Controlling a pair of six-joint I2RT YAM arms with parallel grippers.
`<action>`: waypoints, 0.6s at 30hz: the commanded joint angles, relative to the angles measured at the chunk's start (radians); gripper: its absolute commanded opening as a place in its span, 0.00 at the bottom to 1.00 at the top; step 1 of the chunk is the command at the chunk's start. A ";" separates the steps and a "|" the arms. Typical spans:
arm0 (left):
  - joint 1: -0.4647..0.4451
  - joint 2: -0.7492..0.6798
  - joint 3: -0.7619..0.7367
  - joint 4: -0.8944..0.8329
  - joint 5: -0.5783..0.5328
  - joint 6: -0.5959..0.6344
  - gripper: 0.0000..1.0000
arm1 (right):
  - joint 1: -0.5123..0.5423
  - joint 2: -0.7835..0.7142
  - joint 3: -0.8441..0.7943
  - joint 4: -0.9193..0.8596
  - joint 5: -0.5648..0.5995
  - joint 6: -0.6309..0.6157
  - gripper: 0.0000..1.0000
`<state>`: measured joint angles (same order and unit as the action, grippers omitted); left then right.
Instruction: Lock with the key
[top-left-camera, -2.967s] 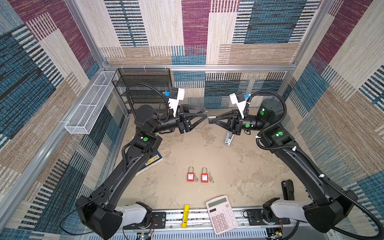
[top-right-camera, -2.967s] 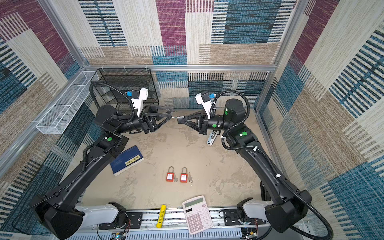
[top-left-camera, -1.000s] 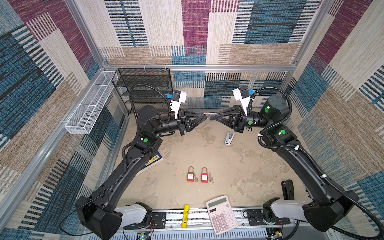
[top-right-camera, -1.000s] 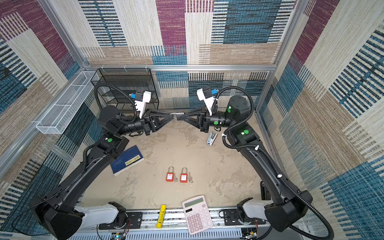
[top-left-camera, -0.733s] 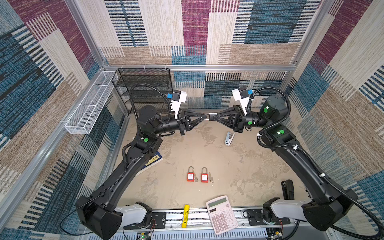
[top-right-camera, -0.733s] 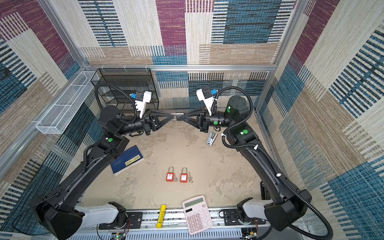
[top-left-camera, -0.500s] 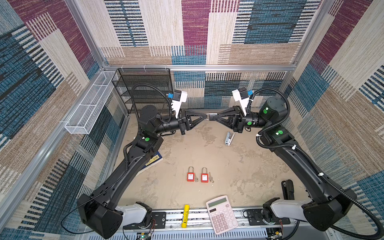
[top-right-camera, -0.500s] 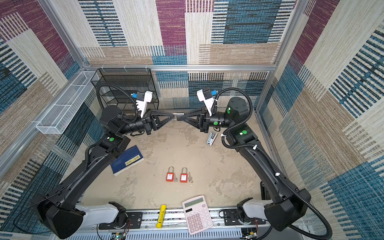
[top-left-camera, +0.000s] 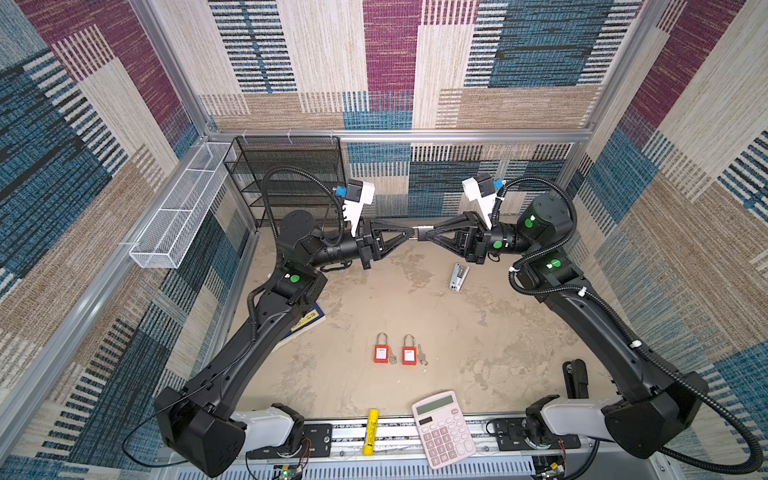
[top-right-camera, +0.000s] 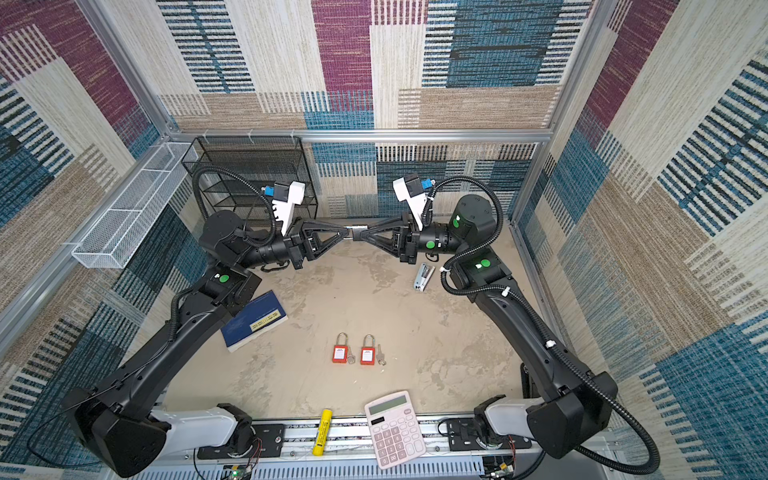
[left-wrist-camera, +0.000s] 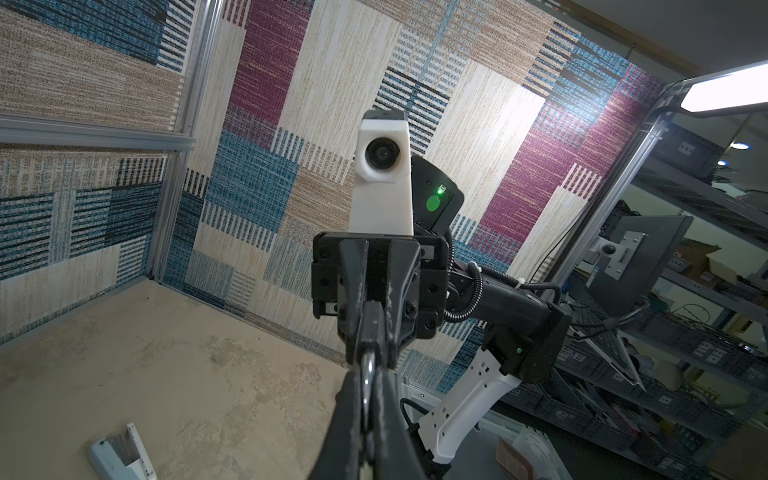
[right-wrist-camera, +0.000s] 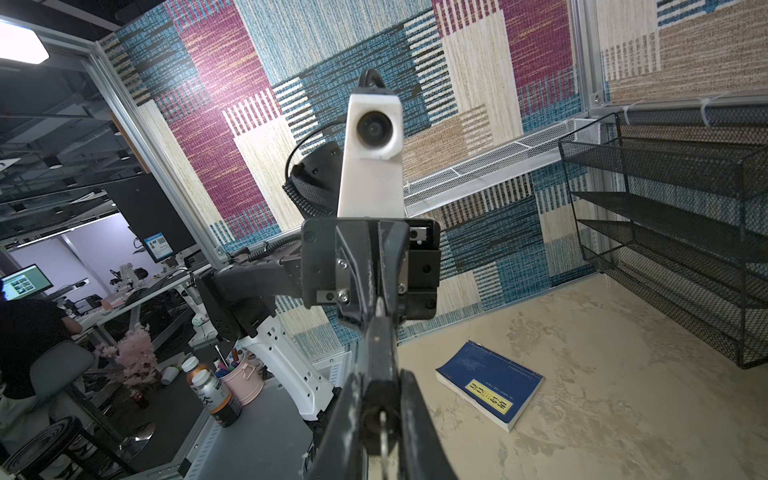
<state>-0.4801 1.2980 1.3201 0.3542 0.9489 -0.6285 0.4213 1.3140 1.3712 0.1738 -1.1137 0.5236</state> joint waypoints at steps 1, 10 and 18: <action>-0.008 0.007 0.019 0.031 0.001 0.004 0.00 | 0.004 -0.003 -0.012 0.036 -0.002 0.015 0.00; -0.021 0.024 0.027 0.043 0.001 -0.009 0.00 | 0.005 -0.001 -0.027 0.067 0.002 0.010 0.00; -0.046 0.038 0.019 0.044 -0.004 -0.001 0.00 | 0.013 0.017 -0.018 0.085 -0.004 0.027 0.00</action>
<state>-0.5068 1.3289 1.3373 0.3710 0.9207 -0.6292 0.4213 1.3228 1.3483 0.2493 -1.0958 0.5446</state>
